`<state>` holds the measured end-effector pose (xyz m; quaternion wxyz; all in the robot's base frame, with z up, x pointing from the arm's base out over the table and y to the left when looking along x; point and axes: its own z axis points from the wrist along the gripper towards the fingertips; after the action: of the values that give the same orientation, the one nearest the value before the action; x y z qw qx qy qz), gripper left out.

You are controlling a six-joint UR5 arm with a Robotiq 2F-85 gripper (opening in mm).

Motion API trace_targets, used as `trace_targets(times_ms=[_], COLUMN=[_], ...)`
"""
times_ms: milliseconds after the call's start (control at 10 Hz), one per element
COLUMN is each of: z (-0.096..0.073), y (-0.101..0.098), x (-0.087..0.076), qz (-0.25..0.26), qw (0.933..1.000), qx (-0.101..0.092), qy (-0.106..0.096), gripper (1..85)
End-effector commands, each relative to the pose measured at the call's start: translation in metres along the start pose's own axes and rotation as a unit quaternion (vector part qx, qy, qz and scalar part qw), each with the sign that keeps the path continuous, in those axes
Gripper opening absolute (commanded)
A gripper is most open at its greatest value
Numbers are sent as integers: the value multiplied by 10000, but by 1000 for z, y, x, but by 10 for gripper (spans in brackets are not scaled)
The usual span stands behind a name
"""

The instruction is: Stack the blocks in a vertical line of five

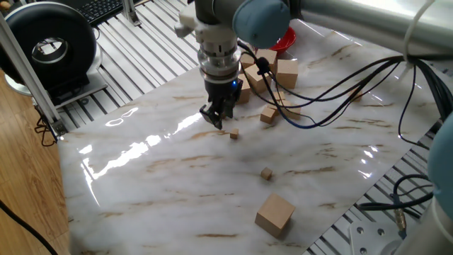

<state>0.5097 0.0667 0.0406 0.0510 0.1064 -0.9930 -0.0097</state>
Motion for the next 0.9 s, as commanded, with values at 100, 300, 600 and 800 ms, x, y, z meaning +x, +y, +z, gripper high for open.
trace_targets(times_ms=[100, 300, 600, 800], z=[17, 20, 22, 26], y=[3, -23, -24, -24], x=[4, 5, 5, 3], qz=[-65, -419, -511, -536], qw=[9999, 9984, 9979, 9978], qx=[-125, 363, 372, 377], qy=[75, 124, 123, 78], gripper=[423, 423, 423, 423])
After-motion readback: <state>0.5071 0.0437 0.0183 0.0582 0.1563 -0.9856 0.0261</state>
